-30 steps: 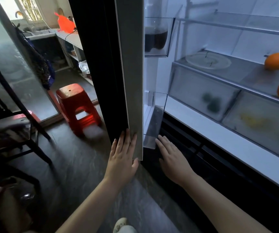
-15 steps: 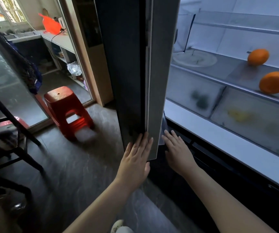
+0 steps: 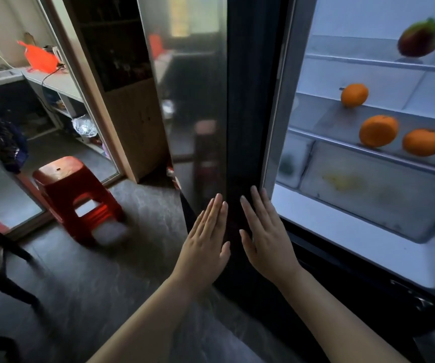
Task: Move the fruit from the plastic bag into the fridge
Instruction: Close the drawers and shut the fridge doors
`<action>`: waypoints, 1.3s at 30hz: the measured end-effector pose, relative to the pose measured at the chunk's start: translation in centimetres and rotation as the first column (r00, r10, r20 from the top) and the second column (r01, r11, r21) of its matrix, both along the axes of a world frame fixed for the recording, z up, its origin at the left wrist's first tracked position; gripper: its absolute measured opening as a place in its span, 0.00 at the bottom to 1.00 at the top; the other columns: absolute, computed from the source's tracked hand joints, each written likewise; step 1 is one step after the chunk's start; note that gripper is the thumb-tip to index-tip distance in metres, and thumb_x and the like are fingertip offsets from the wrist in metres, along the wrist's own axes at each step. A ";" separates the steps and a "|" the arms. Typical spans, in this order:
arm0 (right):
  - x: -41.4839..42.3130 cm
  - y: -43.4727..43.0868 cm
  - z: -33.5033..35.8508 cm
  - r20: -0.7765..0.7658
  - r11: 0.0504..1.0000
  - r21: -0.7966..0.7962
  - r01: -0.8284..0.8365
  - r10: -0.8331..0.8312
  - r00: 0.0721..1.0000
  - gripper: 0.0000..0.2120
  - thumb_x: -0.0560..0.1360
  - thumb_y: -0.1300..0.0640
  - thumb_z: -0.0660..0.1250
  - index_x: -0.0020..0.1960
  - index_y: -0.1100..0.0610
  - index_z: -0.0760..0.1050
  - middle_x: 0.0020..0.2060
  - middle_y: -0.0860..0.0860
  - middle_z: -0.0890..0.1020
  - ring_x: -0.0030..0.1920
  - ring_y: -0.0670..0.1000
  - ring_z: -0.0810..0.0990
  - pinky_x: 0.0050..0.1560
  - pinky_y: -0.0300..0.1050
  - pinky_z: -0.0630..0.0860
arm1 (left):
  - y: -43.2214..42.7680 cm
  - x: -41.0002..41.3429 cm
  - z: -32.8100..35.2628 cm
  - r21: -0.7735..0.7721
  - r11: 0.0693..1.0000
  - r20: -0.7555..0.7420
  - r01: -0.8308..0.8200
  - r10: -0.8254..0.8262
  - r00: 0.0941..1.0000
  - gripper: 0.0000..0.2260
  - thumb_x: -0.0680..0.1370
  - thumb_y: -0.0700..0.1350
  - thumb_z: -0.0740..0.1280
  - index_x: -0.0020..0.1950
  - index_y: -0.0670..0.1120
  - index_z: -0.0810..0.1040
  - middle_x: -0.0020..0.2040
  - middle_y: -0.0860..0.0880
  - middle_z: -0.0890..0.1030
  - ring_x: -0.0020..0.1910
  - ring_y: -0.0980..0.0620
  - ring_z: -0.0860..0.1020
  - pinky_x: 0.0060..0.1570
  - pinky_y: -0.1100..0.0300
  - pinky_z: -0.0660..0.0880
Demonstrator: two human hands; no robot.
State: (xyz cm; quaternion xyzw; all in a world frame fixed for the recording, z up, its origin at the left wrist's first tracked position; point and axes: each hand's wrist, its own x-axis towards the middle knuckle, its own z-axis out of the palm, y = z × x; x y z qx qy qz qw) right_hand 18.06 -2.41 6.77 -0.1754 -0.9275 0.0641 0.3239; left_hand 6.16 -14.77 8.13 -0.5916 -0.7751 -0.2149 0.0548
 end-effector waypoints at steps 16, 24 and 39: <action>-0.9 3.6 -1.3 -0.025 0.989 0.058 0.137 -0.136 0.990 0.29 0.79 0.52 0.58 0.76 0.53 0.51 0.77 0.49 0.48 0.76 0.54 0.50 0.75 0.51 0.51 | 5.1 -4.8 -0.5 0.035 0.973 -0.081 0.230 -0.226 0.971 0.40 0.69 0.40 0.72 0.76 0.48 0.55 0.75 0.47 0.56 0.74 0.51 0.57 0.71 0.53 0.58; -1.3 6.0 -1.2 -0.169 0.945 -0.098 0.312 -0.325 0.930 0.31 0.76 0.57 0.67 0.74 0.60 0.58 0.74 0.57 0.62 0.73 0.53 0.62 0.69 0.51 0.67 | 10.4 -5.0 -0.6 -0.006 0.928 -0.078 0.371 -0.371 0.925 0.39 0.71 0.43 0.70 0.77 0.50 0.53 0.77 0.49 0.52 0.74 0.48 0.56 0.71 0.50 0.54; -2.5 9.9 -0.9 -0.079 0.800 -0.212 0.561 -0.586 0.806 0.30 0.77 0.59 0.67 0.75 0.57 0.58 0.72 0.49 0.67 0.70 0.42 0.64 0.68 0.33 0.62 | 16.9 -5.7 -2.5 0.014 0.897 -0.289 0.441 -0.419 0.861 0.36 0.70 0.45 0.70 0.75 0.44 0.60 0.76 0.45 0.53 0.71 0.42 0.59 0.68 0.40 0.62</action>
